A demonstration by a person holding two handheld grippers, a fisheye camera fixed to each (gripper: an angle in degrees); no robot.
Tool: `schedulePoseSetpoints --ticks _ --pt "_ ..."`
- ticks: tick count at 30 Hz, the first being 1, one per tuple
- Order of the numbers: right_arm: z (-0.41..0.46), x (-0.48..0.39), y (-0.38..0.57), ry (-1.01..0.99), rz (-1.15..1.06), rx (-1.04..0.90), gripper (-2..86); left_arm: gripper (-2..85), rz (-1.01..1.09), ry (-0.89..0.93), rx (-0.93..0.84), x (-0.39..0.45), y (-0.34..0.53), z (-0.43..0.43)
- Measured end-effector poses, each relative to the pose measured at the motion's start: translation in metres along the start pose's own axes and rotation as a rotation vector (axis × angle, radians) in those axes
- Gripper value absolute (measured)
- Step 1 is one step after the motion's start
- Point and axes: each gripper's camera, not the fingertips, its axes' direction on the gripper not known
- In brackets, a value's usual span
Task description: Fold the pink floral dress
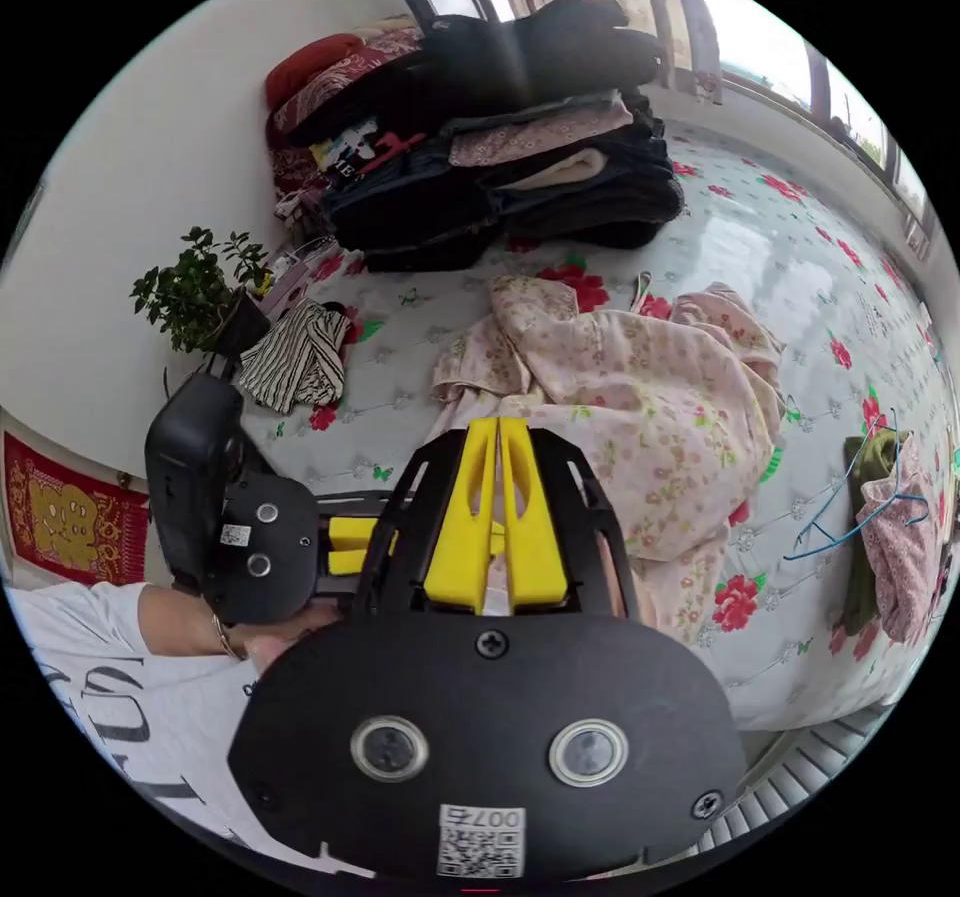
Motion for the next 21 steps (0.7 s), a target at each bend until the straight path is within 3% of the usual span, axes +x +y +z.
schedulePoseSetpoints --ticks 21 --pt "0.013 -0.03 0.046 -0.082 -0.08 0.002 -0.3 -0.7 0.067 -0.108 -0.032 0.009 0.021 0.022"
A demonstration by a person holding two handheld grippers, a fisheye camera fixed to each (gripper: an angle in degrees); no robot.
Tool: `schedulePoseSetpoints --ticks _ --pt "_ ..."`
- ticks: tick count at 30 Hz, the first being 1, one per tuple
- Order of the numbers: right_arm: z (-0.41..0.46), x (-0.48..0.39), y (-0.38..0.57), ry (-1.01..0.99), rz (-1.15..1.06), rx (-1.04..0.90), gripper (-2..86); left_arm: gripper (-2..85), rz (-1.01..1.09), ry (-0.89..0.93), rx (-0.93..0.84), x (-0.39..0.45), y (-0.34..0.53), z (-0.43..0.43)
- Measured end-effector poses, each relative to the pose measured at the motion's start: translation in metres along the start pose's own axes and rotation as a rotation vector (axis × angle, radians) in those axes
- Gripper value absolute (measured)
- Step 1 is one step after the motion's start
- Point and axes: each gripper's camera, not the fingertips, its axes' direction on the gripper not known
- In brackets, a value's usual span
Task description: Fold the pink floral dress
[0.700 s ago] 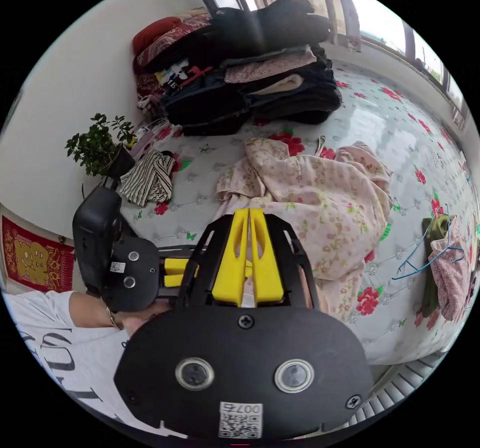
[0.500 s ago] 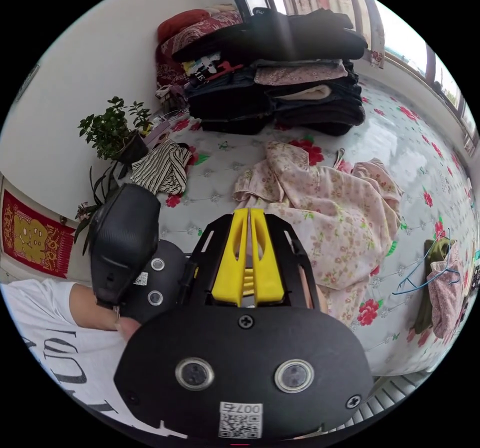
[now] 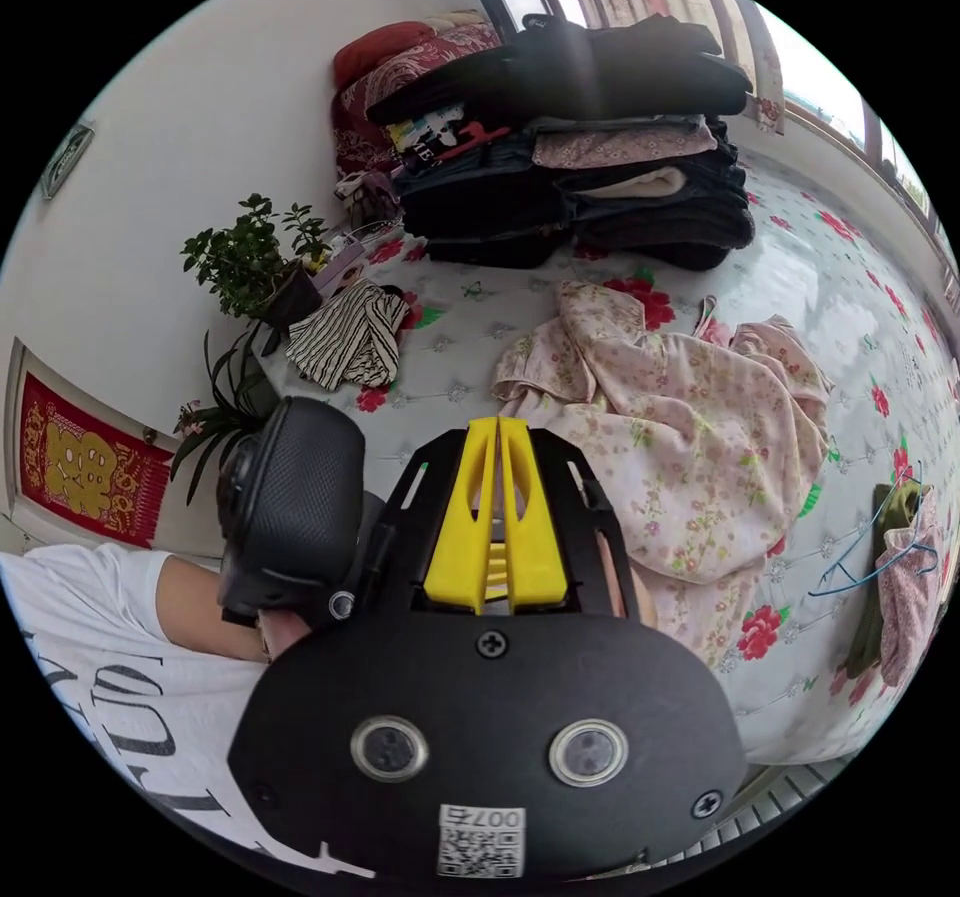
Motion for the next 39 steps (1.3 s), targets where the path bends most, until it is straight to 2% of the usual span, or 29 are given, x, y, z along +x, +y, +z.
schedulePoseSetpoints --ticks 10,14,20,24,27,31,39 --pt "-0.002 0.01 0.004 -0.026 0.004 0.049 -0.3 -0.5 -0.004 -0.062 -0.042 -0.003 -0.014 0.017" --pt "0.008 0.027 0.002 -0.052 0.056 0.031 -0.3 -0.8 -0.021 -0.158 -0.047 -0.01 -0.02 0.025" --pt "0.039 0.084 0.048 0.086 0.048 -0.129 -0.2 1.9 -0.271 -0.226 -0.15 -0.084 0.017 0.041" --pt "0.08 0.126 0.111 0.208 0.073 -0.405 -0.2 4.7 -0.369 -0.29 -0.225 -0.112 0.046 0.051" --pt "0.1 0.134 0.142 0.217 0.073 -0.487 -0.3 5.9 -0.419 -0.297 -0.265 -0.123 0.062 0.06" --pt "0.096 0.13 0.151 0.219 0.042 -0.377 -0.2 6.6 -0.45 -0.294 -0.307 -0.129 0.069 0.073" --pt "0.094 0.137 0.137 0.156 -0.009 -0.409 -0.2 5.8 -0.429 -0.303 -0.325 -0.134 0.068 0.084"
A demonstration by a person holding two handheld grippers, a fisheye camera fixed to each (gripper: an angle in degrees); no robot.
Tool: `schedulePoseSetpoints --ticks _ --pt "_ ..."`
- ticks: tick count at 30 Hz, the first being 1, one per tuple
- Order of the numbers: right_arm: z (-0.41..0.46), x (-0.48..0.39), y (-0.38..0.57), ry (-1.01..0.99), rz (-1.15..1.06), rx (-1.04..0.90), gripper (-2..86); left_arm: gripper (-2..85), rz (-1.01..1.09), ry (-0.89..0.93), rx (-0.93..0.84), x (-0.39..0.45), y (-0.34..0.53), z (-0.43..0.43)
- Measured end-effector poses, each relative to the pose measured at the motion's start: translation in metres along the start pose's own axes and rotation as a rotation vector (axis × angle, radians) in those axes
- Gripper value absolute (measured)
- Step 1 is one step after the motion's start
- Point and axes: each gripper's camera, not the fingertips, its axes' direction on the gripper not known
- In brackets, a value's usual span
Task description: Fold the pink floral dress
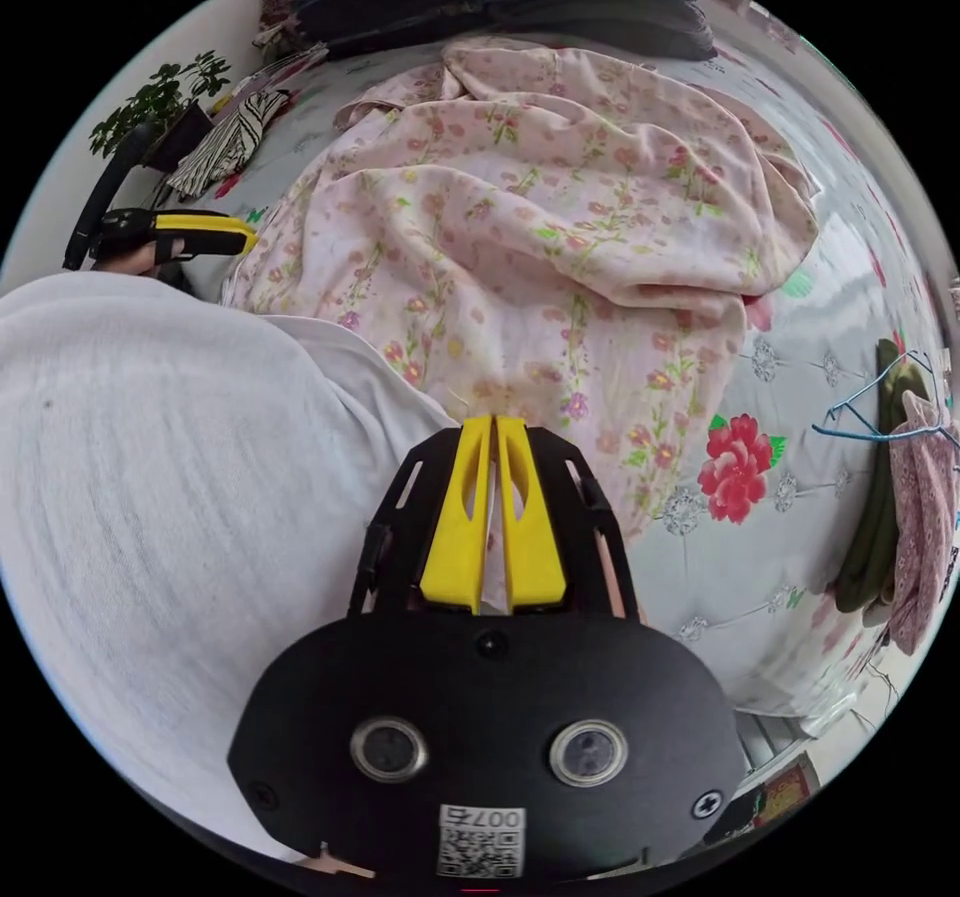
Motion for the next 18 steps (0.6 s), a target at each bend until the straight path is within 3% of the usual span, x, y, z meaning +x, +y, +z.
schedulePoseSetpoints --ticks 9,14,18 --pt "-0.015 0.016 0.002 -0.093 0.081 0.014 2.7 5.4 0.005 -0.005 0.031 -0.008 0.005 -0.001" --pt "-0.052 0.053 0.028 -0.067 0.274 0.207 6.4 7.2 -0.022 0.018 0.048 -0.021 0.009 -0.002" --pt "-0.042 0.081 0.04 -0.037 0.39 0.113 8.6 11.0 -0.066 0.076 0.085 -0.033 0.018 -0.002"
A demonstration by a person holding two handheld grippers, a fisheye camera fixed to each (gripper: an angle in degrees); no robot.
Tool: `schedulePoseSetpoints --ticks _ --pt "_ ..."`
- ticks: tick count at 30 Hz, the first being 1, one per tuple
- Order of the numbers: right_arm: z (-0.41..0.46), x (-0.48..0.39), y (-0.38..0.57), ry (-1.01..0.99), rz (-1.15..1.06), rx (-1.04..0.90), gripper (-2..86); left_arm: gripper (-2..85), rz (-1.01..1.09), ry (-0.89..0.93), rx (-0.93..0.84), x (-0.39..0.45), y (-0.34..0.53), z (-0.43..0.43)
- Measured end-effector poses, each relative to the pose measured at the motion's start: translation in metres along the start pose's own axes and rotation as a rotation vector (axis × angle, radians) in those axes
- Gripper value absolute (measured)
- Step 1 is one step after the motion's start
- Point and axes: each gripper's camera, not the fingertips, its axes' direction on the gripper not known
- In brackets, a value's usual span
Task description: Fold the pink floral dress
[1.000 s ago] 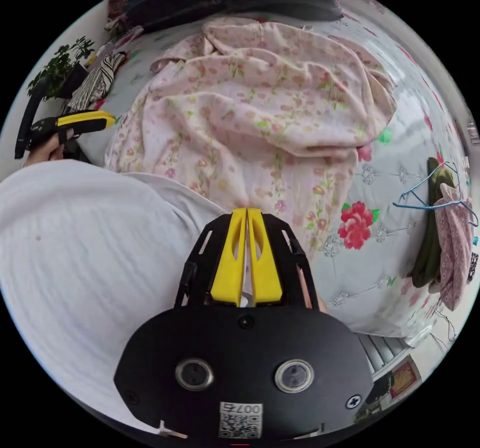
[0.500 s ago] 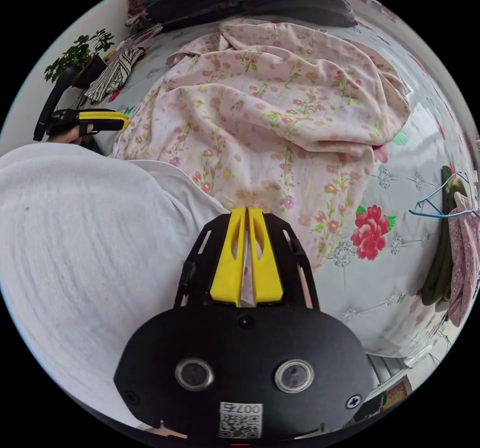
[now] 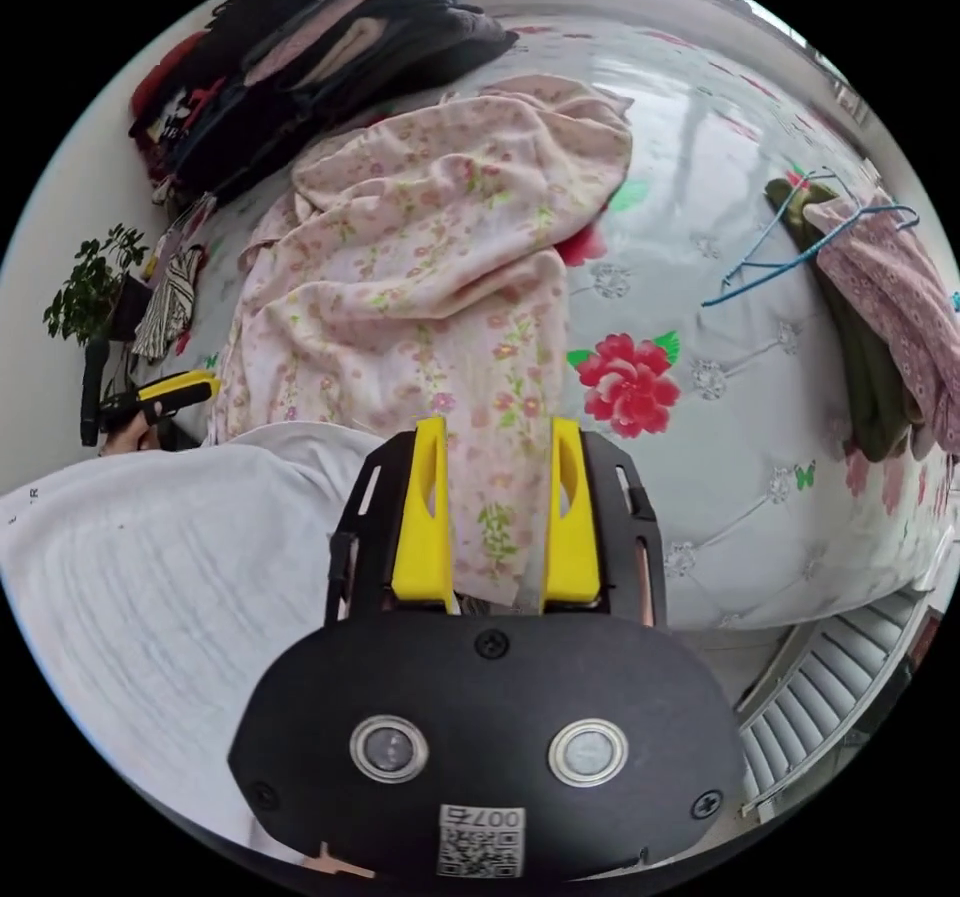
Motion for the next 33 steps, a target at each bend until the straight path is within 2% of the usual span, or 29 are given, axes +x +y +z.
schedulePoseSetpoints --ticks 2,4,7,9,11,14,16,17,19,24,28,33 --pt "0.014 -0.003 0.004 0.012 -0.025 -0.055 8.6 10.8 0.012 -0.012 0.008 -0.002 0.003 0.0" --pt "0.015 -0.02 0.01 0.133 -0.079 -0.025 6.7 8.0 0.057 -0.041 -0.003 0.001 0.002 0.001" --pt "0.014 -0.026 0.001 0.103 -0.123 -0.067 2.0 0.4 0.154 -0.048 -0.019 0.005 -0.005 0.003" --pt "0.006 -0.023 -0.016 0.07 -0.144 -0.085 0.8 -0.4 0.195 -0.023 -0.038 0.0 -0.021 0.001" --pt "-0.018 -0.02 -0.038 0.039 -0.167 -0.038 0.3 -0.7 0.181 0.029 0.026 -0.023 -0.055 -0.023" --pt "-0.083 -0.018 -0.077 0.108 -0.151 0.183 0.0 -0.4 0.141 0.033 0.229 -0.054 -0.108 -0.088" --pt "-0.142 -0.014 -0.104 0.096 -0.065 0.402 0.1 0.4 0.095 0.06 0.336 -0.07 -0.137 -0.128" --pt "-0.154 -0.013 -0.109 0.084 -0.038 0.451 0.2 1.4 0.054 0.088 0.38 -0.079 -0.152 -0.148" --pt "-0.184 -0.009 -0.122 0.044 0.015 0.558 1.0 7.8 0.016 0.074 0.4 -0.088 -0.167 -0.164" --pt "-0.156 0.001 -0.101 0.063 0.008 0.455 3.5 9.6 -0.057 -0.012 0.344 -0.107 -0.141 -0.137" --pt "-0.092 0.018 -0.021 -0.048 -0.029 0.267 5.5 8.4 -0.06 -0.069 0.233 -0.127 -0.054 -0.088" --pt "-0.042 0.021 0.059 -0.002 -0.006 0.073 8.0 7.6 -0.122 -0.107 0.027 -0.159 0.052 -0.051"
